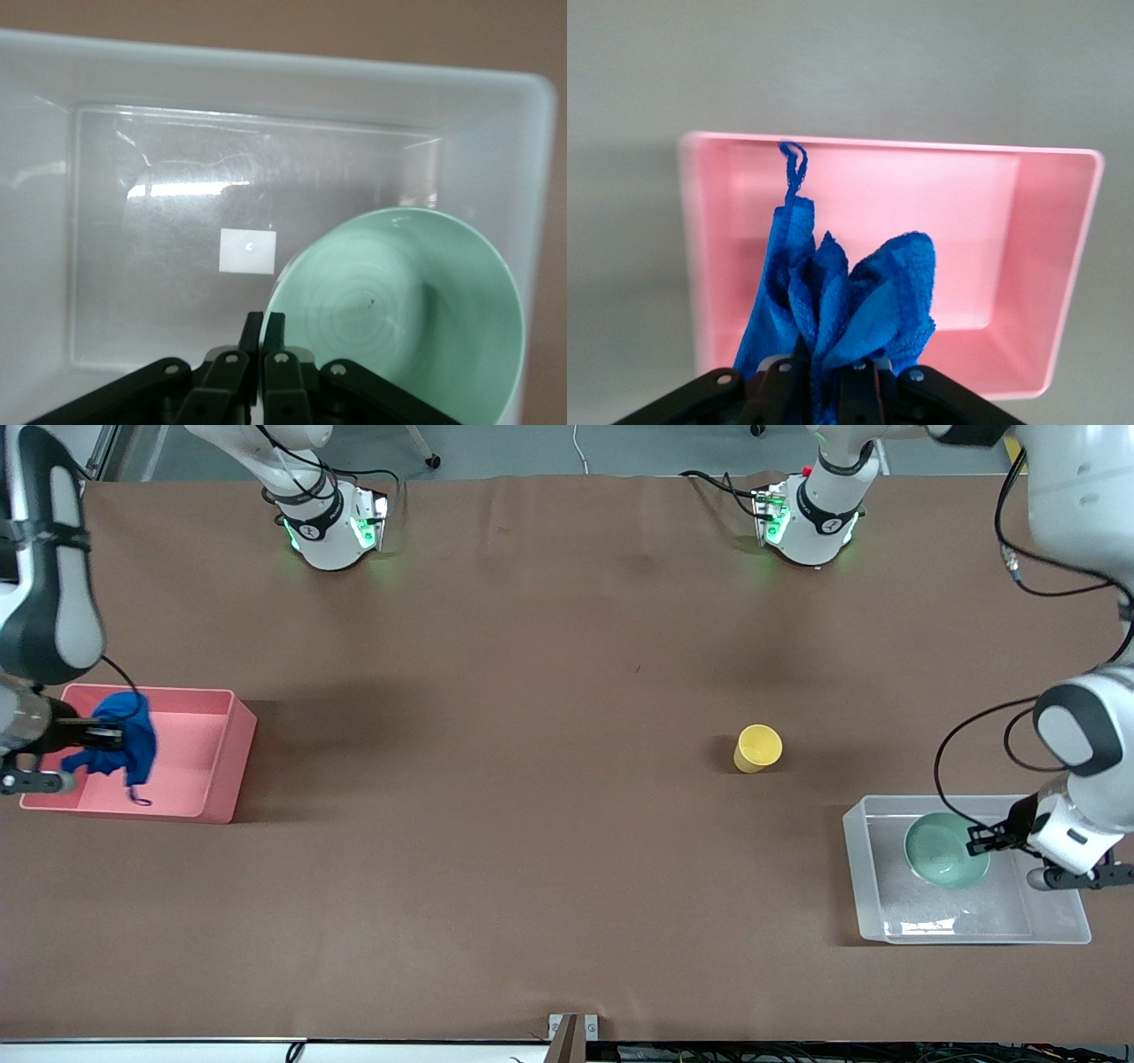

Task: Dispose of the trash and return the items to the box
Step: 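Drop the cloth into the pink bin while the left gripper places the bowl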

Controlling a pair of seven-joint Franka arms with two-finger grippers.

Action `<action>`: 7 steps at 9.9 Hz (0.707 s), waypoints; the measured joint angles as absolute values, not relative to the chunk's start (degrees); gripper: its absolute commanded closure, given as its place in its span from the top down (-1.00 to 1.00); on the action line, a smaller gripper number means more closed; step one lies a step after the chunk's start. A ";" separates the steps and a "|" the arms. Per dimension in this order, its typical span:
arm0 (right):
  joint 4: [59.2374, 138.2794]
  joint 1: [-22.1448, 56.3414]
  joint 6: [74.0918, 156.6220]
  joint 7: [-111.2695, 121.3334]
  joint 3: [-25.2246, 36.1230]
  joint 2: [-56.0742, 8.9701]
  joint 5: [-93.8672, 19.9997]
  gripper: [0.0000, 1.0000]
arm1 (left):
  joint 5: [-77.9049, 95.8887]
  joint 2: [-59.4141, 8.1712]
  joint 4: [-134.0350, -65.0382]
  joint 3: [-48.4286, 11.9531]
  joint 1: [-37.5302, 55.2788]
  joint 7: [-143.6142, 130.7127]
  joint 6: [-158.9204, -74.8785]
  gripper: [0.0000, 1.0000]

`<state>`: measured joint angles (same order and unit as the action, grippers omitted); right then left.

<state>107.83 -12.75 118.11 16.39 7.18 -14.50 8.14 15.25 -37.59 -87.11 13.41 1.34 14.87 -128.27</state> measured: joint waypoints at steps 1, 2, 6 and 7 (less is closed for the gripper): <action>111.92 -15.89 125.15 19.13 7.18 -15.40 8.13 -0.94 | 15.71 -40.97 -85.57 13.48 1.24 14.93 -130.35 -0.92; 115.74 -17.38 130.98 19.87 7.12 -16.77 8.13 -0.88 | 16.25 -43.60 -84.88 13.46 1.32 14.93 -132.91 -0.72; 119.78 -17.51 140.44 19.63 5.77 -22.63 7.73 1.00 | 16.91 -43.96 -83.45 13.60 1.40 15.23 -133.94 0.93; 119.77 -17.50 141.27 19.59 5.67 -23.17 7.72 1.00 | 16.91 -41.61 -83.42 13.57 1.45 15.23 -131.86 0.98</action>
